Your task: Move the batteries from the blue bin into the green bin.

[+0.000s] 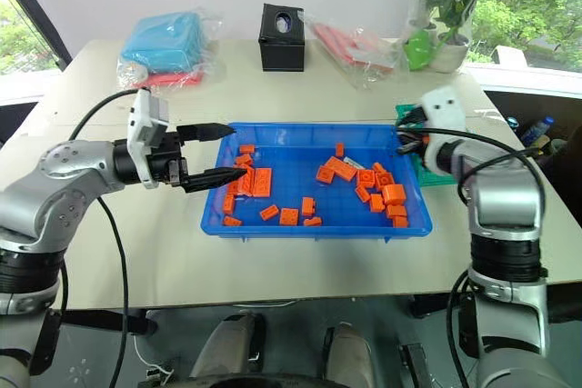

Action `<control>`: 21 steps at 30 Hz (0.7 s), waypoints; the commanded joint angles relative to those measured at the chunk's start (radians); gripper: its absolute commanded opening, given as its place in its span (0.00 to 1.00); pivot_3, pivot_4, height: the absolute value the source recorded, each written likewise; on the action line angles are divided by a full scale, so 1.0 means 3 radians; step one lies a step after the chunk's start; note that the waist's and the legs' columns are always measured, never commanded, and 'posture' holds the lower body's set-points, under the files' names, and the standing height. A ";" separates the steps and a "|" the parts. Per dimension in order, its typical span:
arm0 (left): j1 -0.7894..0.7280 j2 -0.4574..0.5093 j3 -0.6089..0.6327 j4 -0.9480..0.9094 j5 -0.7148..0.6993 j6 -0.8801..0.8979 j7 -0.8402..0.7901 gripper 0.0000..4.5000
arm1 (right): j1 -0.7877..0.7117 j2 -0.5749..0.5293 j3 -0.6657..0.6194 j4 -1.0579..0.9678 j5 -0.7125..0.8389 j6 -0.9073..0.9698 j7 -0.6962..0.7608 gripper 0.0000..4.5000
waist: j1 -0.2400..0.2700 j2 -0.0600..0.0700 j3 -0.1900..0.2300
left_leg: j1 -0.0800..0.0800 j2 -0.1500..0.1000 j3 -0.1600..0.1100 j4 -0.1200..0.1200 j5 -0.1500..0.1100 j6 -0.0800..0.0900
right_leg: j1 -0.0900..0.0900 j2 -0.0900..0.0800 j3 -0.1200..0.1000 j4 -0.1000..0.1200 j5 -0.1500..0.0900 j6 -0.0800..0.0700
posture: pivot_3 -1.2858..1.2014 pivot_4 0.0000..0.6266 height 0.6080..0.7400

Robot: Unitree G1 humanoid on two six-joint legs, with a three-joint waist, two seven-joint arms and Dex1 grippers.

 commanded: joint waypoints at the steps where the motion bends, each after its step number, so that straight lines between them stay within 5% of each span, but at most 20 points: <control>1: -0.0134 -0.0028 0.0004 0.0012 0.0041 -0.0103 -0.0067 1.00 | -0.0027 -0.0085 -0.0125 0.0217 0.0009 -0.0250 -0.0187 0.01 | -0.0007 0.0000 0.0000 | 0.0000 0.0001 0.0003 -0.0001 0.0000 0.0000 | 0.0002 0.0000 0.0000 0.0001 0.0000 0.0000 | 0.52 0.24 0.27; 2: -0.0142 -0.0038 0.0001 0.0023 0.0051 -0.0108 -0.0076 1.00 | -0.0034 -0.0080 -0.0127 0.0294 0.0031 -0.0302 -0.0210 0.01 | -0.0010 0.0000 0.0000 | 0.0000 0.0002 0.0004 -0.0002 0.0000 0.0001 | 0.0005 0.0001 0.0000 0.0002 0.0000 0.0000 | 0.52 0.24 0.27; 9: -0.0123 -0.0075 0.0021 -0.0045 0.0065 -0.0088 -0.0070 1.00 | -0.0107 -0.0092 -0.0047 0.0729 0.0128 -0.0848 -0.0215 0.77 | -0.0012 0.0003 0.0001 | 0.0000 0.0002 0.0008 -0.0001 0.0001 0.0002 | 0.0004 0.0001 0.0003 0.0004 0.0001 0.0001 | 0.52 0.24 0.27; 16: -0.0014 -0.0041 0.0102 -0.0146 0.0046 -0.0061 -0.0016 1.00 | 0.0053 -0.0087 0.0276 0.0013 0.0643 -0.0843 0.0431 0.77 | -0.0048 0.0004 0.0002 | -0.0001 0.0004 0.0006 -0.0003 0.0001 0.0002 | 0.0004 0.0002 0.0003 0.0004 0.0001 0.0001 | 0.52 0.24 0.27; 21: 0.0009 -0.0050 0.0131 -0.0203 0.0027 -0.0030 0.0055 1.00 | -0.0030 -0.0103 0.0742 0.0183 0.0505 -0.0910 0.0463 0.77 | -0.0074 0.0001 0.0000 | 0.0001 0.0003 -0.0001 0.0001 0.0000 0.0002 | -0.0001 0.0001 -0.0001 0.0002 0.0000 0.0000 | 0.52 0.24 0.27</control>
